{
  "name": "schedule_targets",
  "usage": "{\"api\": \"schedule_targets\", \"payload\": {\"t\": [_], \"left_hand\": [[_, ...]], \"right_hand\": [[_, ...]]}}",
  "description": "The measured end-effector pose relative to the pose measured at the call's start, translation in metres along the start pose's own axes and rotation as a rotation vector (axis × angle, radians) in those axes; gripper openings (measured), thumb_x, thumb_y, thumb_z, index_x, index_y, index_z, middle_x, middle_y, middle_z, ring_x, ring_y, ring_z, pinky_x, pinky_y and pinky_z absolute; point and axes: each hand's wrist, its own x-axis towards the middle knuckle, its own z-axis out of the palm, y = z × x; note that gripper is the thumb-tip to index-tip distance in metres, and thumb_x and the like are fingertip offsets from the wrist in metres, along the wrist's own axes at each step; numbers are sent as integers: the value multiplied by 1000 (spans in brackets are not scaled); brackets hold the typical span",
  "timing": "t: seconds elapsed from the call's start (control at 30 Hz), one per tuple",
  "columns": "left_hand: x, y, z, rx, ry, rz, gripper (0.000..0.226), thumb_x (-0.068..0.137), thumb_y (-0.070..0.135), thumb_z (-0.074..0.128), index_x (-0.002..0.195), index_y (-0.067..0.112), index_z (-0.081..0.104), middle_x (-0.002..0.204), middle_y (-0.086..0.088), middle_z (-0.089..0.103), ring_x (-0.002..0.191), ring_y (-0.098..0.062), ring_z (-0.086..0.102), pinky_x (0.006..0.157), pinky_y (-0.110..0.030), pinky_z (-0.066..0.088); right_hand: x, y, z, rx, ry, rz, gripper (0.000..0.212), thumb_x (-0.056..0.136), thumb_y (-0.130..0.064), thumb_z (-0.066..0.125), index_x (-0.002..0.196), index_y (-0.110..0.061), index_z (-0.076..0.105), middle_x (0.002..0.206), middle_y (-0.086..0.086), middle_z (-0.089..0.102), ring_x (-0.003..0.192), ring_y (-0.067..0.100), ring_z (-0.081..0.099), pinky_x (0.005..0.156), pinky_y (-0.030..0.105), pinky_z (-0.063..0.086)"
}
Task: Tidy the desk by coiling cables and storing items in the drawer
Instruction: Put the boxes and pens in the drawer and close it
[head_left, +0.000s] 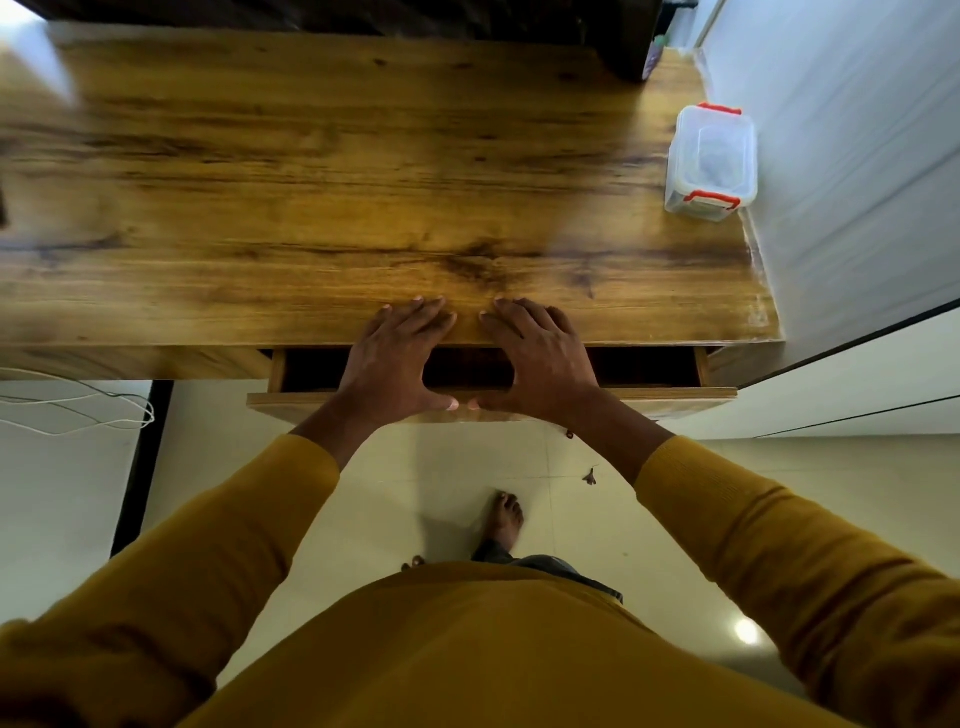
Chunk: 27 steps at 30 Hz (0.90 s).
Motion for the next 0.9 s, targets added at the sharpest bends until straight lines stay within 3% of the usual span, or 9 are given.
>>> {"api": "schedule_targets", "payload": {"t": [0.33,0.7,0.9], "left_hand": [[7,1,4,-108,191,-64,88,73,57,86,150,27,56,162,5,46,150,-21,40,123,-48,32],[18,4,17,-77,301,-102,60,73,50,85,126,25,74,143,4,63,130,-23,57,110,-48,43],[24,7,21,-110,362,-130,46,73,42,85,115,25,74,128,5,67,116,-25,60,102,-46,45]], "right_hand": [[14,3,5,40,131,-6,76,70,-71,77,128,-24,63,134,2,61,122,27,58,103,47,46],[24,10,17,24,246,-49,59,78,-64,76,114,-20,60,112,3,62,101,25,60,88,43,50],[31,7,19,1,296,-47,51,81,-59,76,107,-19,60,107,4,62,92,25,61,77,42,52]]}}
